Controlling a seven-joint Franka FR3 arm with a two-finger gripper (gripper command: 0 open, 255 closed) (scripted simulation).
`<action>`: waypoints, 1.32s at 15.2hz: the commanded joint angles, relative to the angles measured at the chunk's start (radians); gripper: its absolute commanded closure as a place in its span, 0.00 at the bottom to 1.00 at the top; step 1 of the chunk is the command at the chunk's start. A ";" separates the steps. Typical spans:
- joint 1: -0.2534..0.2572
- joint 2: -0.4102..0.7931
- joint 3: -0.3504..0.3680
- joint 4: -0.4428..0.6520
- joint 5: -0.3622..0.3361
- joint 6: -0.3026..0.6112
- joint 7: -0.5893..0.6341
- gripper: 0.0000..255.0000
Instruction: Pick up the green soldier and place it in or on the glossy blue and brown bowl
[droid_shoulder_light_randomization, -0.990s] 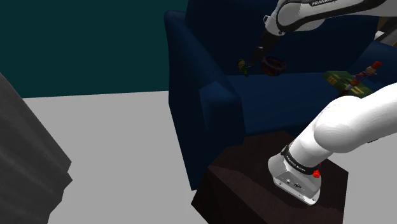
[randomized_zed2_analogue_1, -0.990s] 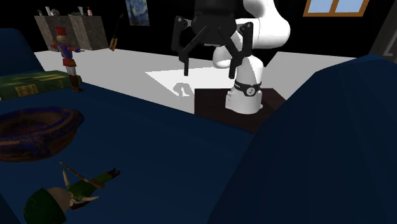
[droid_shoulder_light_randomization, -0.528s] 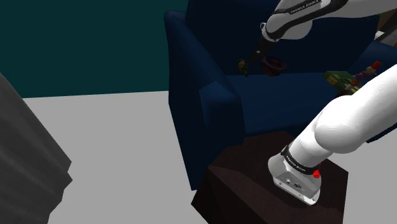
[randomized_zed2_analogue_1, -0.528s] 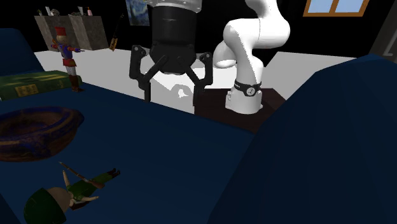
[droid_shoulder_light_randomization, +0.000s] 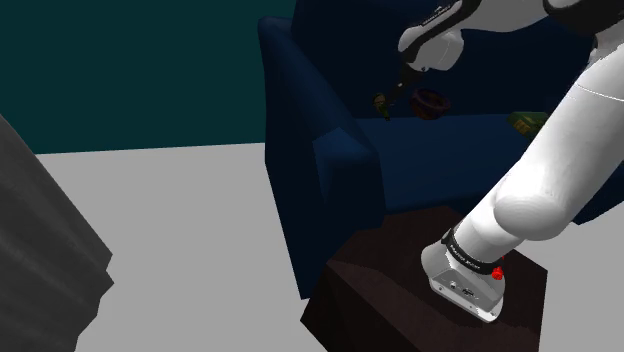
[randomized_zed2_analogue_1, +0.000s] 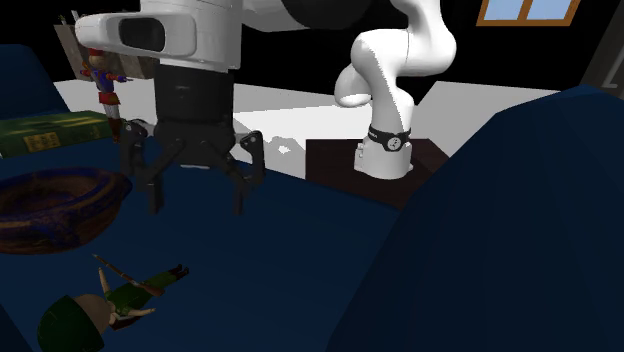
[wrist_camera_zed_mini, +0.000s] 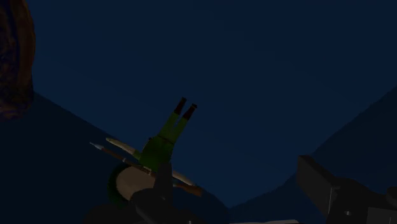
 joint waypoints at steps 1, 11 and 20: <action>-0.037 0.089 0.021 0.061 0.102 0.018 -0.097 0.00; -0.208 0.358 0.142 0.303 0.308 0.036 -0.295 0.00; -0.227 0.402 0.165 0.325 0.336 0.057 -0.313 0.00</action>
